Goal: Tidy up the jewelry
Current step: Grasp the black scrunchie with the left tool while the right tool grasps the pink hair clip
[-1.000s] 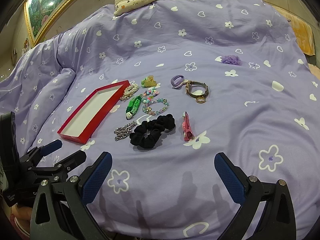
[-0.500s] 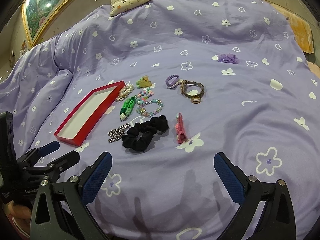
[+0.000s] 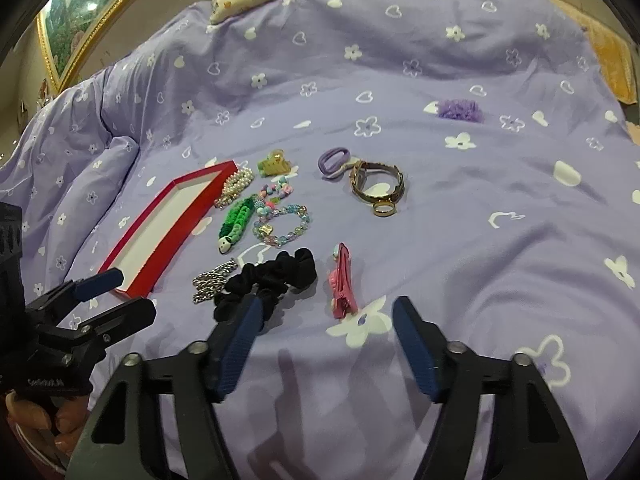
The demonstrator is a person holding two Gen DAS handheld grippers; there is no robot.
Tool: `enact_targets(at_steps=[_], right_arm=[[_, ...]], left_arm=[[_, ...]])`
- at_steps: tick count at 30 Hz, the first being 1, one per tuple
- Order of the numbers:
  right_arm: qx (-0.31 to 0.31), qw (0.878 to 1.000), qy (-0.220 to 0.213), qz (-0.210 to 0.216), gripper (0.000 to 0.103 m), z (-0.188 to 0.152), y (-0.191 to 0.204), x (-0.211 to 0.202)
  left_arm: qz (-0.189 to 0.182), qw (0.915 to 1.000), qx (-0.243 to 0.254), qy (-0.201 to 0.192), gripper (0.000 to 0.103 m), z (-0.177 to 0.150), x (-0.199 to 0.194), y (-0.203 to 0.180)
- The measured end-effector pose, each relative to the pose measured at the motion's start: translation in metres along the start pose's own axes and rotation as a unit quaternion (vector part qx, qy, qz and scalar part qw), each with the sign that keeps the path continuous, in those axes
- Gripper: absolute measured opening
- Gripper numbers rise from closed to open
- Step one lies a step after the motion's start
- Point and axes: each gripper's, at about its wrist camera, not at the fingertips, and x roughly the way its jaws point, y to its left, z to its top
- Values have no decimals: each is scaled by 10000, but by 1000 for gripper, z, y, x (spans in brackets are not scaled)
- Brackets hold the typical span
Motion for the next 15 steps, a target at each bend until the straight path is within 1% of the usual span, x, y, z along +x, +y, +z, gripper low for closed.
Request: enact_targets(at_steps=[1, 3, 6, 9, 10, 11, 13, 15], right_arm=[[-2, 10000, 48, 7, 60, 1, -1, 4], [-7, 9999, 159, 35, 53, 4, -4, 12], [30, 9994, 343, 90, 47, 6, -10, 24], [39, 9987, 492, 145, 40, 8, -13, 33], [35, 9985, 531, 159, 40, 8, -13, 36], [28, 9982, 568, 177, 39, 9, -14, 38], [8, 9979, 626, 192, 34, 10, -15, 42], [47, 9976, 668, 201, 25, 11, -19, 43]], left_arm=[[-4, 10000, 46, 35, 96, 2, 4, -2], [-35, 9998, 125, 130, 90, 6, 12, -5], [-75, 9992, 251, 313, 85, 10, 25, -9], [-150, 9980, 396, 478, 80, 13, 38, -15], [-158, 9976, 445, 515, 79, 14, 42, -17], [-175, 9969, 510, 573, 76, 16, 46, -19], [-218, 9957, 592, 684, 71, 17, 54, -23], [-279, 9946, 626, 782, 60, 18, 60, -25]])
